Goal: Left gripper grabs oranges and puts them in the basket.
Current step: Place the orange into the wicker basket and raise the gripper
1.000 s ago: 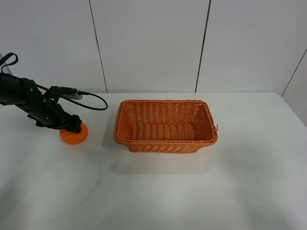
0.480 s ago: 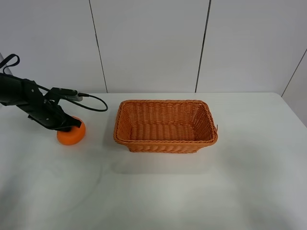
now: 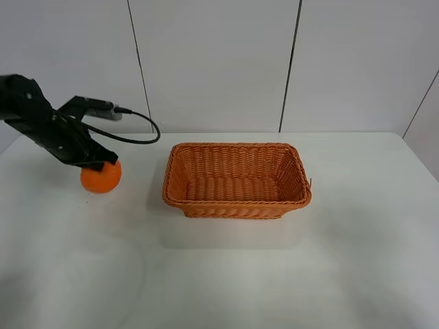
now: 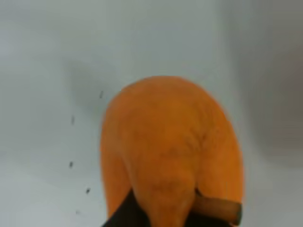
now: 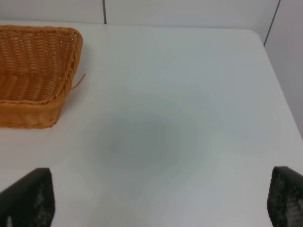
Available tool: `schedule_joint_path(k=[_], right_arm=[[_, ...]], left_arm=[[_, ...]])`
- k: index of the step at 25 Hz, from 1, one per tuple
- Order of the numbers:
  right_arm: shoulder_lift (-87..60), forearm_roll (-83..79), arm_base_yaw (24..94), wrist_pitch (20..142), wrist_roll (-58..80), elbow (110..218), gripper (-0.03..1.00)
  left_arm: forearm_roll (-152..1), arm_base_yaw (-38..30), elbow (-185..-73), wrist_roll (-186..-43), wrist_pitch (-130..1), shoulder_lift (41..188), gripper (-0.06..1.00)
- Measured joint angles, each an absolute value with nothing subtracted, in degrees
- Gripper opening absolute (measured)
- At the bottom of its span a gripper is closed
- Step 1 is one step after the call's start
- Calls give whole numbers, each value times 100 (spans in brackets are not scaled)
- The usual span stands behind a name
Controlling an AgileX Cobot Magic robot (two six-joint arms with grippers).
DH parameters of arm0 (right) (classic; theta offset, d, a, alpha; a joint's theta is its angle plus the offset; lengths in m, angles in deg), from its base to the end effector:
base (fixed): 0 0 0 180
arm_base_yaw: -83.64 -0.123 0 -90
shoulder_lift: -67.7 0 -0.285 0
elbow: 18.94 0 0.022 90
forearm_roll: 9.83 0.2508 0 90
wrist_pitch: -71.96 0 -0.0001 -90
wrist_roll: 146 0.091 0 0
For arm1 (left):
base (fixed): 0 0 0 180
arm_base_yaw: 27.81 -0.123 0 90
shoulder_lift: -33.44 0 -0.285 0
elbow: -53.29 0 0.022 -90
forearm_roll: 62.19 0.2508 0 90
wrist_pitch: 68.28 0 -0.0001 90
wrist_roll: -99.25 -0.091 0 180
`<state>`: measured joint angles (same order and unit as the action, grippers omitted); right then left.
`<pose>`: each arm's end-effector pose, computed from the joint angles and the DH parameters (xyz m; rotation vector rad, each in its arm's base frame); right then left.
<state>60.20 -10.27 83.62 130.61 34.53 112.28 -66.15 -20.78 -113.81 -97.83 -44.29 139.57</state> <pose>-0.0037 -0.0006 0.2793 0.0091 2.0059 -0.0030 0.3608 -0.0471 0.2216 0.4553 2.4529 0.0119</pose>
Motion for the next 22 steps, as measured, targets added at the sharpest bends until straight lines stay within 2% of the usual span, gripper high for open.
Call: schedule_joint_path(k=[5, 9, 16, 22], right_arm=[[6020, -1027, 8362, 13061, 3453, 11228, 69], [6020, -1027, 8362, 13061, 3453, 11228, 69], [6020, -1027, 8362, 13061, 3453, 11228, 69], [6020, -1027, 8362, 13061, 3453, 11228, 69]], left_arm=[[-6704, -1432, -11381, -9671, -4114, 12941, 13], [-6718, -1029, -11601, -9401, -3792, 12831, 13], [-6709, -211, -12779, -9234, -3401, 13655, 13], [-6718, 353, -13888, -9205, -3116, 14909, 13]])
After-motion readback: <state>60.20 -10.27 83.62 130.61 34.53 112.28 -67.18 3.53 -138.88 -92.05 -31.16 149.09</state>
